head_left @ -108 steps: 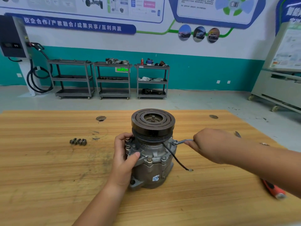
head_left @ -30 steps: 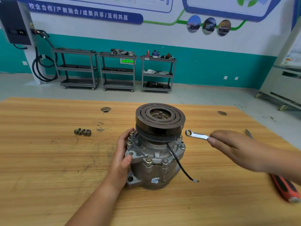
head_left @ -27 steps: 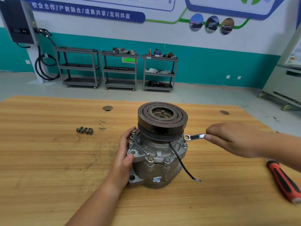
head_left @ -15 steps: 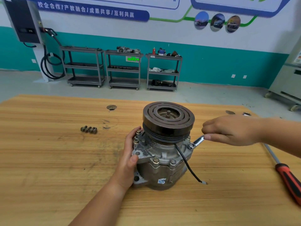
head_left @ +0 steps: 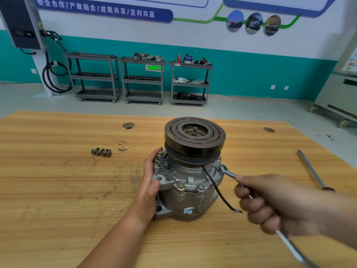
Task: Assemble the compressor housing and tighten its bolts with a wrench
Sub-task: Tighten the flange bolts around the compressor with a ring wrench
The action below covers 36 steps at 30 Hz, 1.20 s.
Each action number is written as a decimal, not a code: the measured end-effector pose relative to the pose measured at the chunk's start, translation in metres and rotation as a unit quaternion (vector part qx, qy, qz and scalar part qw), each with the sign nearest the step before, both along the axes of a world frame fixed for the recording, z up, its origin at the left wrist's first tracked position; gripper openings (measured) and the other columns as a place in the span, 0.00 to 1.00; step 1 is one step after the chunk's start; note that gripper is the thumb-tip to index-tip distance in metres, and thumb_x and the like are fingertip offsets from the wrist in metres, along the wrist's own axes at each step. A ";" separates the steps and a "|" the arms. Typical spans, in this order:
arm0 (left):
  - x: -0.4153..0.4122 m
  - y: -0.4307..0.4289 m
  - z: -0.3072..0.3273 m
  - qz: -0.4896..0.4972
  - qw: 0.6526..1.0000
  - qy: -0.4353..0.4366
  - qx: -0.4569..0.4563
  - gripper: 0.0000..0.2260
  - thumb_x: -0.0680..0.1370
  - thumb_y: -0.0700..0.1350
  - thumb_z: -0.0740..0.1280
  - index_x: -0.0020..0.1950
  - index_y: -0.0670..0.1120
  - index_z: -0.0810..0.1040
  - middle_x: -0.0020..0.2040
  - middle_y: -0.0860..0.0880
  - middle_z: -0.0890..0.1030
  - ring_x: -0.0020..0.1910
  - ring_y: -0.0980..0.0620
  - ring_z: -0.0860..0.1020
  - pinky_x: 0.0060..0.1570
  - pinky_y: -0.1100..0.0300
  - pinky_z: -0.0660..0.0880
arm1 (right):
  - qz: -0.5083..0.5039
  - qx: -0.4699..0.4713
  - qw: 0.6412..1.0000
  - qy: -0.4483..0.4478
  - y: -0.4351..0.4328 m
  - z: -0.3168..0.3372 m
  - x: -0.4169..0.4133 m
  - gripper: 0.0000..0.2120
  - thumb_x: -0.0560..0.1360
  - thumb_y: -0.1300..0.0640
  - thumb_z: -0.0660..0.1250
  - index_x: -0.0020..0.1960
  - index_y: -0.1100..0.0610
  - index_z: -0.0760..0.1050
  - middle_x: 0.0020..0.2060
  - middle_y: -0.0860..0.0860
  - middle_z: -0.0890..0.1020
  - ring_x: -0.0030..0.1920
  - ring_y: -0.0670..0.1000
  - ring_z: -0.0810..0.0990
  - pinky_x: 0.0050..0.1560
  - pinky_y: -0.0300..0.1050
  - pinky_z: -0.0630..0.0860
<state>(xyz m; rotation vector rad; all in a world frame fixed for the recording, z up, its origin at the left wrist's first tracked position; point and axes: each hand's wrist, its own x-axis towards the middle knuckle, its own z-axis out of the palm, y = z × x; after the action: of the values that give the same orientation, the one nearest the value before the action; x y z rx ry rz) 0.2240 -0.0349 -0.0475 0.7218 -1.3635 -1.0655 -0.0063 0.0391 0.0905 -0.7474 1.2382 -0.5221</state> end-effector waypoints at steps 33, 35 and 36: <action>-0.003 0.008 0.014 0.010 1.000 -0.011 0.005 0.45 0.60 0.76 0.67 0.70 0.55 0.62 0.67 0.52 0.73 0.68 0.50 0.71 0.63 0.56 0.70 | 0.461 -0.504 0.486 0.545 -0.100 0.047 -0.031 0.29 0.71 0.31 0.42 0.53 0.47 0.74 0.40 0.38 0.72 0.45 0.38 0.69 0.47 0.37 0.64; -0.003 0.009 0.013 0.009 1.000 -0.011 0.006 0.44 0.60 0.76 0.68 0.70 0.56 0.62 0.68 0.52 0.73 0.68 0.50 0.71 0.64 0.54 0.70 | 0.469 -0.460 0.515 0.550 -0.095 0.048 -0.029 0.27 0.70 0.32 0.44 0.51 0.45 0.74 0.41 0.40 0.74 0.46 0.42 0.73 0.49 0.41 0.70; -0.003 0.009 0.013 0.008 1.000 -0.010 0.007 0.44 0.60 0.76 0.68 0.70 0.57 0.62 0.68 0.52 0.73 0.68 0.49 0.71 0.64 0.53 0.69 | 0.471 -0.438 0.528 0.554 -0.091 0.049 -0.029 0.24 0.70 0.32 0.45 0.49 0.44 0.73 0.40 0.42 0.76 0.45 0.43 0.74 0.49 0.44 0.72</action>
<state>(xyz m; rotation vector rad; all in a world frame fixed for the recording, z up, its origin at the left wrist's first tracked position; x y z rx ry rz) 0.2214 -0.0257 -0.0347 0.7535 -1.3674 -1.0589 -0.0354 -0.0523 0.1390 -2.7324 1.3285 0.4802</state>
